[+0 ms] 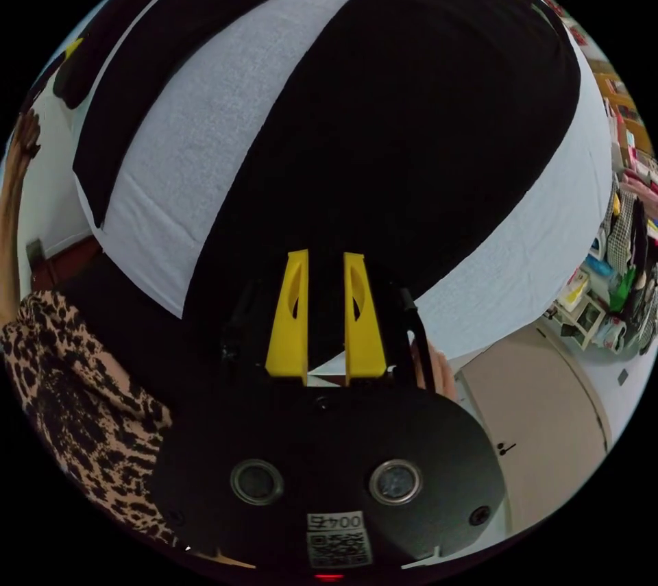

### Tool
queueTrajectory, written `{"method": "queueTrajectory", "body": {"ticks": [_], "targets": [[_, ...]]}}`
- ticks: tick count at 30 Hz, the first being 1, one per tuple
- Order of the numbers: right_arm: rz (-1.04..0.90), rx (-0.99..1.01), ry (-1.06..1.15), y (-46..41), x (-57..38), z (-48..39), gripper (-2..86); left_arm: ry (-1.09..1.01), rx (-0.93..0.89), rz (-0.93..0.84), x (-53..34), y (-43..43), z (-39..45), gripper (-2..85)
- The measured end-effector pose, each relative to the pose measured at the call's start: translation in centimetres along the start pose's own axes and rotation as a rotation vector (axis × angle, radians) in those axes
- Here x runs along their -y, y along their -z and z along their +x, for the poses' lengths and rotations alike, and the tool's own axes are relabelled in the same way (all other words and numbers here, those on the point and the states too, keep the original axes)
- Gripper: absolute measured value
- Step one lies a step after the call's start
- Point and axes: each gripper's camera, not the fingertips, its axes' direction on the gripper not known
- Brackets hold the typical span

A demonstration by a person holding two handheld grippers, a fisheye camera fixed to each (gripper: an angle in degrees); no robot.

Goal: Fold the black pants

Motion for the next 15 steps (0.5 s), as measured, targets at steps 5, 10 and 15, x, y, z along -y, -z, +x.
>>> {"method": "queueTrajectory", "body": {"ticks": [5,10,15], "targets": [[-0.075,0.048,-0.032,0.5,0.6,0.7,8.1,0.063,-0.018,-0.041,-7.4,2.3,-1.2,6.3],[-0.067,0.041,-0.016,0.8,0.1,0.5,7.7,0.207,-0.024,-0.142,-13.8,1.7,-3.6,7.5],[-0.035,0.143,-0.078,1.3,-0.8,1.9,6.4,0.278,-0.035,-0.21,-17.2,0.2,-4.7,8.1]]}}
